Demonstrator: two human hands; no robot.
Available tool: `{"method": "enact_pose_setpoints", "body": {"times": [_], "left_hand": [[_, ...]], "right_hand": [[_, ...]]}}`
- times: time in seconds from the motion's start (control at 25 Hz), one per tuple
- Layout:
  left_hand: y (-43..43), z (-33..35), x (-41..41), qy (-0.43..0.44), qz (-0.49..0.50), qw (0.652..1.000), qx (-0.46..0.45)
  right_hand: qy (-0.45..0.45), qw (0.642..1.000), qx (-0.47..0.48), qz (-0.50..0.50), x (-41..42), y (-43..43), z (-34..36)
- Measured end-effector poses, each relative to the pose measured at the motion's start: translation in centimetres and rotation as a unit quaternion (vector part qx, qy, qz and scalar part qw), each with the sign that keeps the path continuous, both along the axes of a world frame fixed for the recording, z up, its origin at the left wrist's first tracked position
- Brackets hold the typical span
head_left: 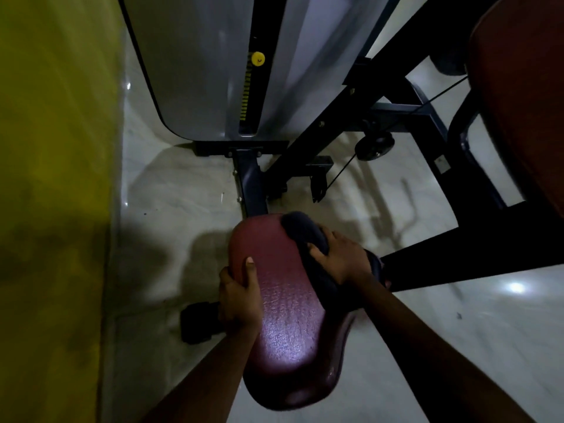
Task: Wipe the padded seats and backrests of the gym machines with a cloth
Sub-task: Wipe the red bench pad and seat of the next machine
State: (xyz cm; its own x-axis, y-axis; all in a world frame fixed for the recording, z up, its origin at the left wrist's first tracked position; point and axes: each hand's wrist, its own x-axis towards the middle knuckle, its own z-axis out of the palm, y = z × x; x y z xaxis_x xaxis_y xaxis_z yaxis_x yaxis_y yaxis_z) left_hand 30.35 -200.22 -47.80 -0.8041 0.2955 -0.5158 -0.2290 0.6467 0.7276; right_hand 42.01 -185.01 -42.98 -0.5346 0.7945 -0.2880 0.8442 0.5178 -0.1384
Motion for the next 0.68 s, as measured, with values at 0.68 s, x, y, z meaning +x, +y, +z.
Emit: {"method": "enact_pose_setpoints", "body": {"times": [0.68], "left_hand": [[-6.0,5.5,0.1,-0.137,-0.06,0.98,0.134]], "right_hand": [[0.064,0.99,0.01,-0.123,-0.3,-19.1,1.4]]}}
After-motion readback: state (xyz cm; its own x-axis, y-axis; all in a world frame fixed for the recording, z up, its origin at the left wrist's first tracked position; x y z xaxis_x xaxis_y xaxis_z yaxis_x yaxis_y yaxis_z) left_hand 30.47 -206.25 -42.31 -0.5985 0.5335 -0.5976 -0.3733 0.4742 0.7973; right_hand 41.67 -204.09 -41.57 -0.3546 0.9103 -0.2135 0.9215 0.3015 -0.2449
